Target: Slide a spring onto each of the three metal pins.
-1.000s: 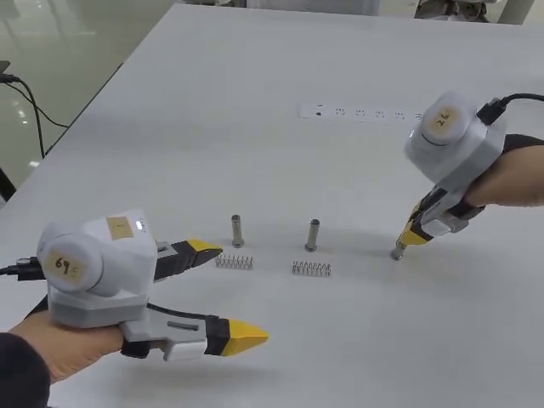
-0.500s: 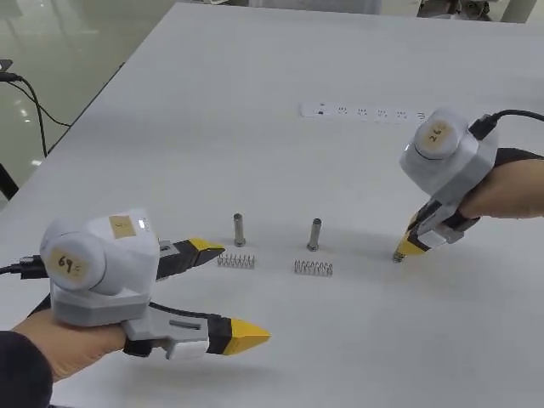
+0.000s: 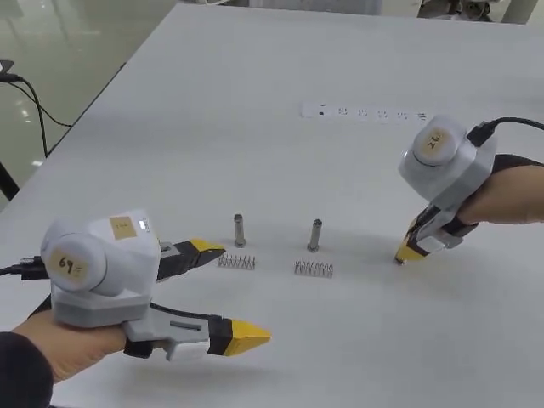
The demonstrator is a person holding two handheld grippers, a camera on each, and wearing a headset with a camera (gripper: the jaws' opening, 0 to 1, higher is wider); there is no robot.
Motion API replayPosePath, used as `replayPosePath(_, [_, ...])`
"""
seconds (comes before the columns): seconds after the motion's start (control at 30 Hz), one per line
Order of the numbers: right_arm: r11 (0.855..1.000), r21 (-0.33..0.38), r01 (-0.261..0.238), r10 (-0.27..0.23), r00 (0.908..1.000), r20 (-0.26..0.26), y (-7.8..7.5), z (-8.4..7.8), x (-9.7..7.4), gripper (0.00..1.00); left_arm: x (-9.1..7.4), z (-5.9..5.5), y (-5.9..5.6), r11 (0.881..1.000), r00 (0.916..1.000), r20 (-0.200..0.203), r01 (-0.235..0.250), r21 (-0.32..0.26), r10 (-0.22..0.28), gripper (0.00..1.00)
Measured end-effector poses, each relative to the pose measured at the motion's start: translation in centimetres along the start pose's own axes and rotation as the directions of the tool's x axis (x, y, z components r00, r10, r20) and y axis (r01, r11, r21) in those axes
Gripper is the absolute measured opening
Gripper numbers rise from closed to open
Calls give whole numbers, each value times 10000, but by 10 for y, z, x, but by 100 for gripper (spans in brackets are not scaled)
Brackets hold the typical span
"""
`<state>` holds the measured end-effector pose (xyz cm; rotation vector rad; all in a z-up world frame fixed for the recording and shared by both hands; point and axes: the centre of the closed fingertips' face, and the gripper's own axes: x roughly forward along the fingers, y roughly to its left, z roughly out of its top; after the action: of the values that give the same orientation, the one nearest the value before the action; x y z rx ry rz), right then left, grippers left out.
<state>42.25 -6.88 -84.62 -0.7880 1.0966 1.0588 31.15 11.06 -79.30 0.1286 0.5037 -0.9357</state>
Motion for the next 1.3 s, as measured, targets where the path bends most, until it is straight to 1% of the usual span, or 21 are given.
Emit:
replayPosePath(0.17, [10000,-55,-41,41,10000,-27,2,-2,1,15,0,0,0,10000,10000,-16,6,0,-6,74])
replayPosePath(0.27, [10000,-63,-36,37,10000,89,2,0,1,17,0,0,0,10000,10000,-20,3,13,-3,73])
replayPosePath(0.6, [10000,-65,-2,5,9994,346,1,3,-5,20,0,1,0,10000,10000,-11,4,23,-4,73])
replayPosePath(0.9, [9992,-305,255,-238,9981,574,-1,10,-15,24,-1,1,0,10000,10000,12,-3,38,2,73])
replayPosePath(1.07, [9977,-532,412,-370,9962,785,-1,19,-23,24,0,1,0,10000,10000,6,3,48,-3,73])
replayPosePath(1.3, [9952,-798,563,-484,9940,978,0,28,-30,24,0,2,-1,10000,10000,10,-5,42,5,73])
